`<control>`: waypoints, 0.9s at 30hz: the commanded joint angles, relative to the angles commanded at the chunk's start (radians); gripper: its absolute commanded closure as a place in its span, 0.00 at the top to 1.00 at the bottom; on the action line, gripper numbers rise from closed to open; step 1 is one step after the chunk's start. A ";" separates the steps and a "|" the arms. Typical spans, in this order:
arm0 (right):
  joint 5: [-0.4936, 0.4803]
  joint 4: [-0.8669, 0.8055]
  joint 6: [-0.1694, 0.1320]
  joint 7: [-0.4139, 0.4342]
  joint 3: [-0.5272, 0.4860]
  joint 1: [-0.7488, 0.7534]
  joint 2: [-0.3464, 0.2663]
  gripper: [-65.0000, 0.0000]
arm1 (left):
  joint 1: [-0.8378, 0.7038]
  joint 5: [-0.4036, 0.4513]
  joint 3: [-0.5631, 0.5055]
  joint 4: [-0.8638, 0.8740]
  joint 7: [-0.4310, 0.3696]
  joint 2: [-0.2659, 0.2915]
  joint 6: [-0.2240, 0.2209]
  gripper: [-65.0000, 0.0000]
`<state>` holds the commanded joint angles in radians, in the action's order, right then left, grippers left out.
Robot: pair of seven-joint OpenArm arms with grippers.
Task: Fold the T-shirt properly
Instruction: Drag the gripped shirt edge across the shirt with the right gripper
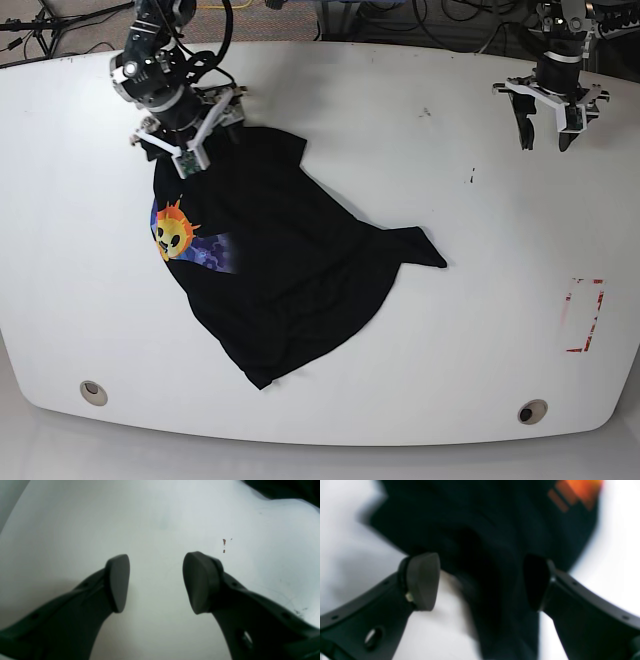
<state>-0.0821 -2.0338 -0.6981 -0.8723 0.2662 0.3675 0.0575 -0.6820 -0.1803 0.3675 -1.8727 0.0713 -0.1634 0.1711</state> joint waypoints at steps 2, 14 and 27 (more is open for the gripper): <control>0.000 0.003 0.000 0.000 -0.041 -0.015 0.000 0.76 | 0.000 0.000 0.000 0.000 0.000 0.002 0.000 0.54; 0.015 0.044 0.000 0.057 -0.212 -0.071 -0.003 0.76 | 0.000 0.000 0.002 0.000 0.000 0.003 0.000 0.54; 0.229 0.226 0.000 0.256 -0.354 -0.140 0.005 0.76 | 0.000 0.000 0.002 0.000 0.000 0.006 0.000 0.54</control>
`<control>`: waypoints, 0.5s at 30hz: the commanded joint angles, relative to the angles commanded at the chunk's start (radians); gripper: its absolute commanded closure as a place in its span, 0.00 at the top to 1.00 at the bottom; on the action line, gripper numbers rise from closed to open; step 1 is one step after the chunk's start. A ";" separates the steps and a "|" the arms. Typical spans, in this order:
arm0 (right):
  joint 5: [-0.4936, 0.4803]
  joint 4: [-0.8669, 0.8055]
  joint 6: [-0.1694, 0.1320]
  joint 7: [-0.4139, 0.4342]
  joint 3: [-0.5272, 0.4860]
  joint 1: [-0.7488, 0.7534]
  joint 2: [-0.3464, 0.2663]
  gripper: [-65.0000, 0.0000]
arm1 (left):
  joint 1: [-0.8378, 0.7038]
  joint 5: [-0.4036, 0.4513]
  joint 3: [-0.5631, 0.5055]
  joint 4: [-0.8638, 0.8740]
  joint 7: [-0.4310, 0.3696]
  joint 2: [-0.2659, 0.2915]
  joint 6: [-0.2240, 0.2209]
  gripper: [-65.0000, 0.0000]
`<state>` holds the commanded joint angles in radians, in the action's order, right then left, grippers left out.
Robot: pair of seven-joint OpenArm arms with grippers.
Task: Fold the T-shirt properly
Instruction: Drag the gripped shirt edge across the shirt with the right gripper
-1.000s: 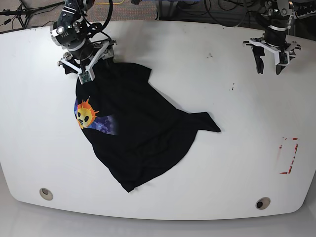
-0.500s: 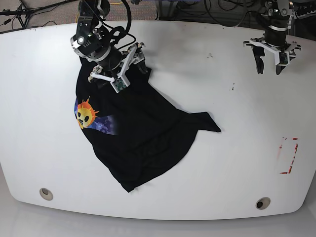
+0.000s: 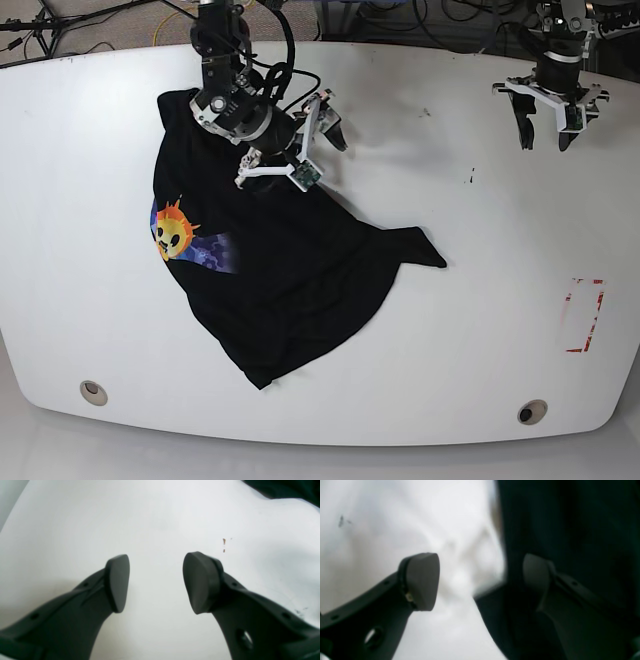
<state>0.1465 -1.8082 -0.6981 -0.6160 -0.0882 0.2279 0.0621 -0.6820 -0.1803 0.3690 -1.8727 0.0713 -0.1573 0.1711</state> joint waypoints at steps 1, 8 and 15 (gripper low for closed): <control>0.008 0.021 0.000 0.023 0.000 -0.003 0.000 0.76 | 0.000 0.000 0.000 0.000 0.000 0.000 0.000 0.54; 0.018 0.100 0.000 0.109 0.003 -0.028 -0.018 0.76 | 0.000 0.000 0.000 0.000 0.000 0.000 0.000 0.54; 0.017 0.112 0.090 0.183 0.026 -0.028 -0.043 0.76 | 0.000 0.000 0.000 0.002 0.000 0.000 0.000 0.54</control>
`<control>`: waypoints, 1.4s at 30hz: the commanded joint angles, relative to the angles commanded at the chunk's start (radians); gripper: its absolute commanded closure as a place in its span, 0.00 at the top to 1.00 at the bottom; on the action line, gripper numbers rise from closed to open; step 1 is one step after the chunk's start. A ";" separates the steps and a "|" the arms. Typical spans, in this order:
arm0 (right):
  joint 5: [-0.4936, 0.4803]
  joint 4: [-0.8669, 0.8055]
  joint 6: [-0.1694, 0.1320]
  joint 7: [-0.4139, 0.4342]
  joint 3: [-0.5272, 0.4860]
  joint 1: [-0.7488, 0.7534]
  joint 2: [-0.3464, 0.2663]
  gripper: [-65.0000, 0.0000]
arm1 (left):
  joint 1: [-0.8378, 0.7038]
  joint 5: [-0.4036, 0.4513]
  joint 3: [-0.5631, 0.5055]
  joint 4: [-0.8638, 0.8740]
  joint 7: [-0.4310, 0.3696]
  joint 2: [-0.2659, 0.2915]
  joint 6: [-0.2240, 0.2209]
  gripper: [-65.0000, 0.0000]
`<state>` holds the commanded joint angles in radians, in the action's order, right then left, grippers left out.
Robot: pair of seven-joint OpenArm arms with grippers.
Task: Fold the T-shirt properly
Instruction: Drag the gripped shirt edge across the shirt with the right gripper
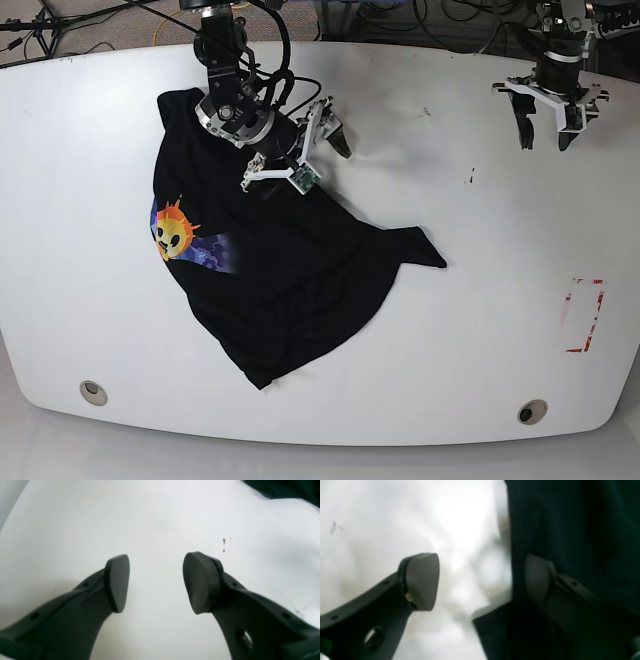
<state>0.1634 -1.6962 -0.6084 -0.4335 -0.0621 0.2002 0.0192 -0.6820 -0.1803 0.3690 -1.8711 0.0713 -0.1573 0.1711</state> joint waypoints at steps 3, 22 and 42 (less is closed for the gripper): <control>0.002 -0.002 0.015 0.026 0.021 0.000 0.000 0.76 | 0.000 0.000 0.000 0.000 0.000 0.000 0.000 0.54; 0.002 0.118 0.043 0.109 0.054 0.000 -0.017 0.76 | 0.000 0.000 0.000 0.000 0.000 0.000 0.000 0.54; 0.002 0.114 0.104 0.127 0.052 0.005 -0.011 0.00 | 0.000 0.000 -0.002 0.000 0.000 0.000 0.000 0.54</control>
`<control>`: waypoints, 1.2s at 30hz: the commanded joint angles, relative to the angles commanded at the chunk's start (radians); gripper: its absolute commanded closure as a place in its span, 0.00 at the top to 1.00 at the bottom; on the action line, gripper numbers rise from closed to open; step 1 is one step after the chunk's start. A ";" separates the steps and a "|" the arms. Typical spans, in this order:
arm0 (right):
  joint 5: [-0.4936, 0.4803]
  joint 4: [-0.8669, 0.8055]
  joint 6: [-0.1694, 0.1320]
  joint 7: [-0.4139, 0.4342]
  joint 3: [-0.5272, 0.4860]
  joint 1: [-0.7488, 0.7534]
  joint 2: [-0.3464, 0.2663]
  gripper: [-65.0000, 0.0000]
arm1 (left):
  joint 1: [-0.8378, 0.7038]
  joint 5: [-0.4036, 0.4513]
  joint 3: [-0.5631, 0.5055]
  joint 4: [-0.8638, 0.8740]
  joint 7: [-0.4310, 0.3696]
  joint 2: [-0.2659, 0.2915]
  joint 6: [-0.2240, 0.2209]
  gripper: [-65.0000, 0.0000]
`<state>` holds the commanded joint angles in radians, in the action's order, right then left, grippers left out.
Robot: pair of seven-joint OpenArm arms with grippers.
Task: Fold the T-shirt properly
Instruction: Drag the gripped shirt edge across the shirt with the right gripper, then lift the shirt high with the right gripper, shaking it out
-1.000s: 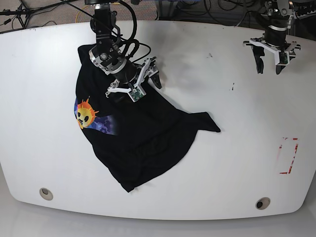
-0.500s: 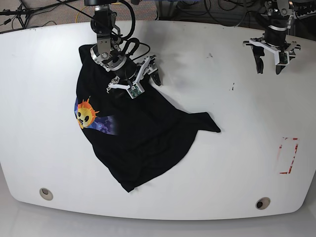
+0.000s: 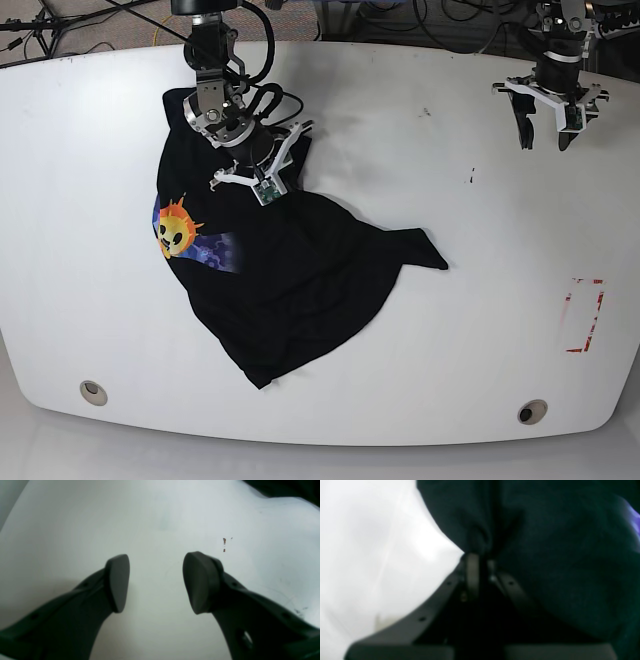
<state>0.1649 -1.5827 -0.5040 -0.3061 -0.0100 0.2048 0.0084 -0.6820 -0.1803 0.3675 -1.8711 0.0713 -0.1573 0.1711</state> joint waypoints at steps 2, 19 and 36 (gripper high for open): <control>0.000 -0.037 0.000 0.000 0.000 0.018 0.000 0.00 | 0.002 0.000 0.000 0.000 0.000 0.000 0.000 0.54; -0.002 -0.417 0.000 -0.110 0.000 0.100 0.034 0.00 | 0.032 0.002 -0.017 0.002 0.000 -0.002 0.000 0.54; 0.000 -0.439 0.000 -0.282 0.000 -0.144 0.034 0.00 | 0.034 0.002 -0.060 0.002 0.000 -0.006 0.000 0.54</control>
<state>0.1649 -2.0215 -0.5040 -0.5884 -0.0100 0.0606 0.0422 -0.6483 -0.1788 0.3076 -1.8696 0.0713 -0.1634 0.1711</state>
